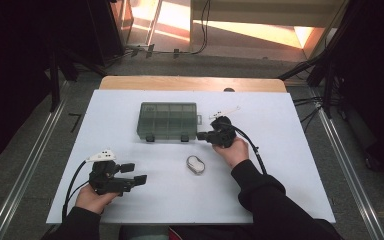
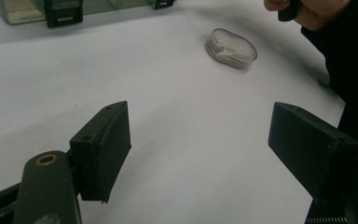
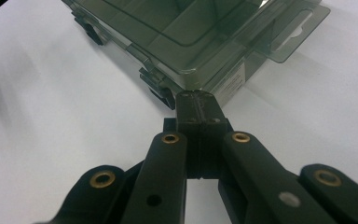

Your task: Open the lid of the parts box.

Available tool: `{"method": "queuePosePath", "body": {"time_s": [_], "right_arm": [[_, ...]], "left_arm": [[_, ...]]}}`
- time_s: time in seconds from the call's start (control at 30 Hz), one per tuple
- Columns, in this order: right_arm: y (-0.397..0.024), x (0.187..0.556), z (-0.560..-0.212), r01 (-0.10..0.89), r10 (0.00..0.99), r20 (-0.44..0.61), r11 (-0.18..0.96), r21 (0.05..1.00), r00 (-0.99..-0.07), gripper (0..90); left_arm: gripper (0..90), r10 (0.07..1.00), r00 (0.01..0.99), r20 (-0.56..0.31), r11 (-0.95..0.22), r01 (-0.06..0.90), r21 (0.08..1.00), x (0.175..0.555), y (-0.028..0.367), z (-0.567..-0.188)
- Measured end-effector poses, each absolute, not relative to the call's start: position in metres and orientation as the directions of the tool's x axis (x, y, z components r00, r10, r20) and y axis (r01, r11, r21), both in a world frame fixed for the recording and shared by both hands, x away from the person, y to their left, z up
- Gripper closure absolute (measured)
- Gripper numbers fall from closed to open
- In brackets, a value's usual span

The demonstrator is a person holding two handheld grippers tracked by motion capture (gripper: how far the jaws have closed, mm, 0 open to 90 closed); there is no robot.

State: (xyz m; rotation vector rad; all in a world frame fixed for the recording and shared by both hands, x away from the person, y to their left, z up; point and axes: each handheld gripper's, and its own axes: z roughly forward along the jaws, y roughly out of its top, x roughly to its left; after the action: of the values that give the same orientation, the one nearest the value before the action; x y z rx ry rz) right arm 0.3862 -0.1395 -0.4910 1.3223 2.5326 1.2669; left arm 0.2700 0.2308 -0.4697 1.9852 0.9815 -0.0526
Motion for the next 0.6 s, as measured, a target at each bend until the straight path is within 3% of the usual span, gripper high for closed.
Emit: {"method": "queuePosePath", "body": {"time_s": [0.6], "right_arm": [[-0.1390,0.3848,-0.4869,0.672,0.689,0.338,0.293,0.680,-0.641,87.4]], "left_arm": [[21.2,0.618,0.684,-0.387,-0.286,0.655,0.700,0.2700,0.2308,-0.4696]]}}
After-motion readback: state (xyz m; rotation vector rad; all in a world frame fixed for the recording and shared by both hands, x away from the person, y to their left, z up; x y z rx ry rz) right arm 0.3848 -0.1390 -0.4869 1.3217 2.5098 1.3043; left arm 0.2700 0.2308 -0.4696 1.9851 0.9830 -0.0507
